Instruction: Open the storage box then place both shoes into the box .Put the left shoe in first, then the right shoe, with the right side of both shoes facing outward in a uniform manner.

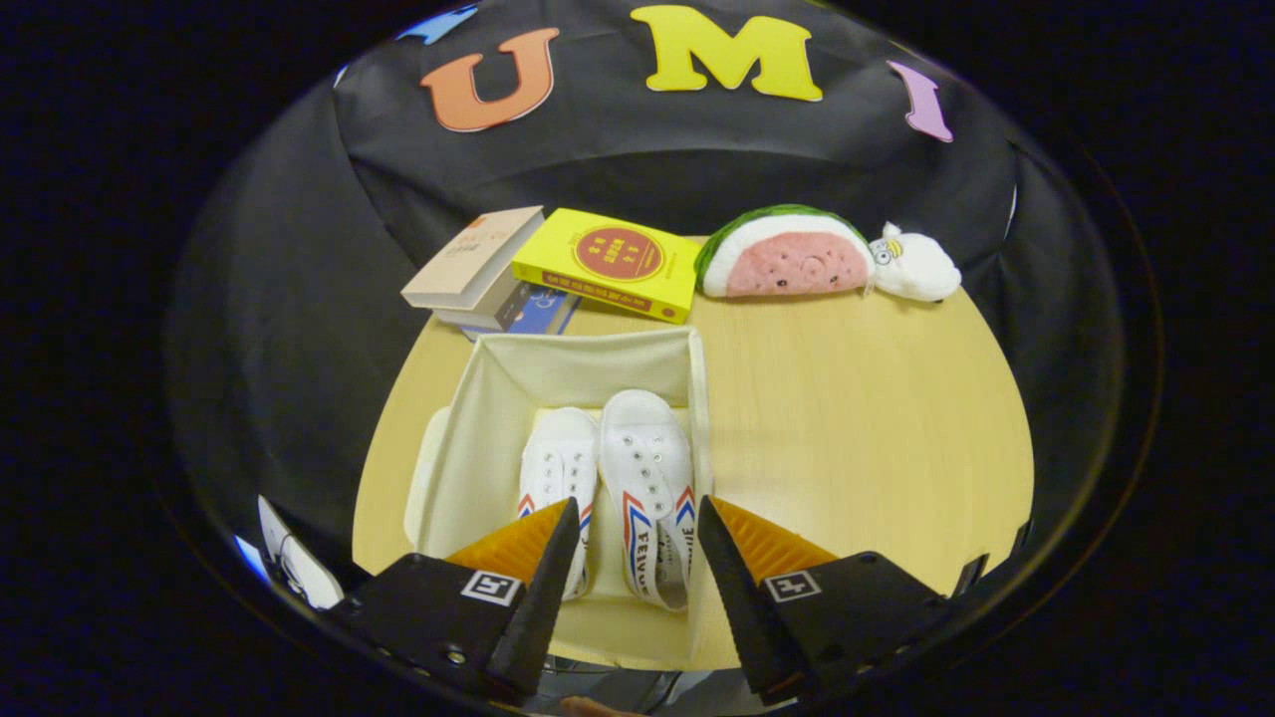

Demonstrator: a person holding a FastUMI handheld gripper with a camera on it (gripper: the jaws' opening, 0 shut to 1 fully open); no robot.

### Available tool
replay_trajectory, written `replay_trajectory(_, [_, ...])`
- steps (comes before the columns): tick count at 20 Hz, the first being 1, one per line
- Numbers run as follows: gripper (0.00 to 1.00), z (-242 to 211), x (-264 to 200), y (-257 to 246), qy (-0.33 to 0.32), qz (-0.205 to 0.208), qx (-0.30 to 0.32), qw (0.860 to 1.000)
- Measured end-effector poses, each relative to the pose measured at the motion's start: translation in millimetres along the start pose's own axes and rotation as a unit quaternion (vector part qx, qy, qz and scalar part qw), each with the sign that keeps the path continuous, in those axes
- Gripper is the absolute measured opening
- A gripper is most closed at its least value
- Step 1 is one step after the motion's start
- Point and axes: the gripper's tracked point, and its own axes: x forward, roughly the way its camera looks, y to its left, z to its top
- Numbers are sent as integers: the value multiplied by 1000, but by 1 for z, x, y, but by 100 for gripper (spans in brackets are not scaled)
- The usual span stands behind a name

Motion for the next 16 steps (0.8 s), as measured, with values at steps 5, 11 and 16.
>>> replay_trajectory(5, [95,16,-56,-16,-62,2,15,998])
replay_trajectory(11, [96,53,-160,-50,-198,-54,-4,979])
replay_trajectory(16, [96,74,-255,-69,-329,-84,-34,940])
